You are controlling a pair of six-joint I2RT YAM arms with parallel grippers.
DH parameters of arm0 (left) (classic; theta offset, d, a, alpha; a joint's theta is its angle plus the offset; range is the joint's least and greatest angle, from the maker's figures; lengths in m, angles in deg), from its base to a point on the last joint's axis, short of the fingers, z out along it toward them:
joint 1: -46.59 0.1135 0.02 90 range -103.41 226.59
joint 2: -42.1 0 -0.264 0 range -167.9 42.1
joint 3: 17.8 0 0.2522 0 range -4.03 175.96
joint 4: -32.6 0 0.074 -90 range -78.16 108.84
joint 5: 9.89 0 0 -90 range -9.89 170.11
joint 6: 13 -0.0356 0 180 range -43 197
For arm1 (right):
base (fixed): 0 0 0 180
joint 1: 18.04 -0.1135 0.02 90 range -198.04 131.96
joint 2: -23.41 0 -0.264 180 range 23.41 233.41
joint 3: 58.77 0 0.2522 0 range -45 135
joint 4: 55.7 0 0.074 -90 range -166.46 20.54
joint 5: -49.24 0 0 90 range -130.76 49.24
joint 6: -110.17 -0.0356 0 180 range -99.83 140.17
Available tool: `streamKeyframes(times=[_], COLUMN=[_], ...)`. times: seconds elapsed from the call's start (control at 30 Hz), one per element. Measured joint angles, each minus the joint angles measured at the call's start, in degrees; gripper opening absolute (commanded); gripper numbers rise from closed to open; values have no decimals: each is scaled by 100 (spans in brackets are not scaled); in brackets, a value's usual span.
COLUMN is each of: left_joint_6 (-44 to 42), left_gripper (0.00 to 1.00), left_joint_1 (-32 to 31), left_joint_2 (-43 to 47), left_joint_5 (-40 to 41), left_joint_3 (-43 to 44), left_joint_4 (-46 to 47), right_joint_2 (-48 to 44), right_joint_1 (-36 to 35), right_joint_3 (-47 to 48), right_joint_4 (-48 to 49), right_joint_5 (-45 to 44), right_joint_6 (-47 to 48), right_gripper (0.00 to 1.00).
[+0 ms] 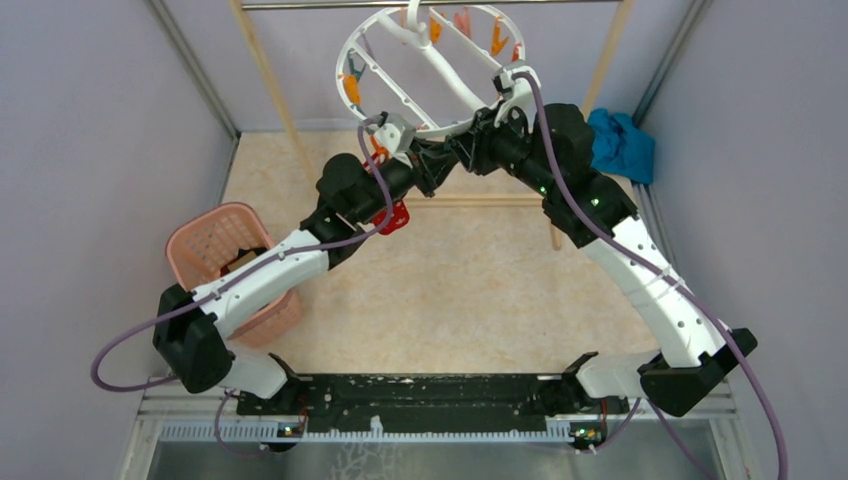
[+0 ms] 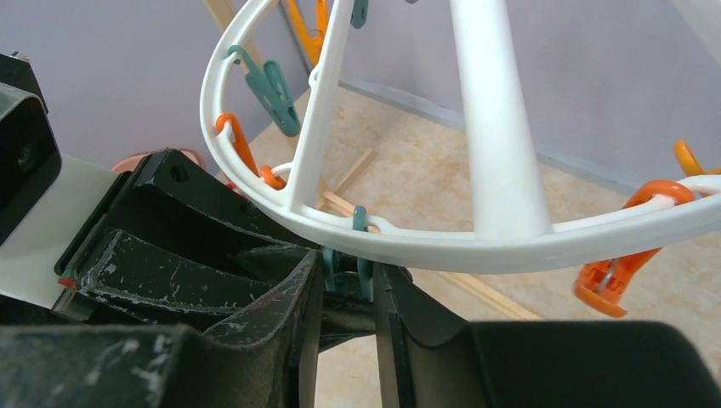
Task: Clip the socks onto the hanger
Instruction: Open the clamp at the hanger.
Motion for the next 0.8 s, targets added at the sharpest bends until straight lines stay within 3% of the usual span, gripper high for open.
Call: streamKeyframes(times=[0.33, 0.4, 0.57, 0.7, 0.73, 0.8], left_joint_6=[-24, -26, -42, -42, -42, -42], left_gripper=[0, 0, 0, 0, 6, 28], left_joint_1=[31, 42, 57, 63, 63, 63], left_joint_2=[-55, -55, -55, -55, -55, -55], left_joint_5=[-118, -122, -122, -122, -122, -118], left_joint_3=[280, 282, 282, 282, 282, 278], left_joint_4=[-275, -308, -374, -400, -409, -413], right_joint_2=[101, 120, 144, 149, 149, 149], right_joint_1=[2, 7, 7, 7, 7, 7], right_joint_3=[105, 105, 105, 105, 105, 105], right_joint_4=[24, 22, 20, 4, 0, -4], right_joint_5=[28, 26, 28, -44, -52, -68], right_joint_6=[2, -15, -2, 13, 11, 9], right_gripper=[40, 35, 0, 0, 0, 0])
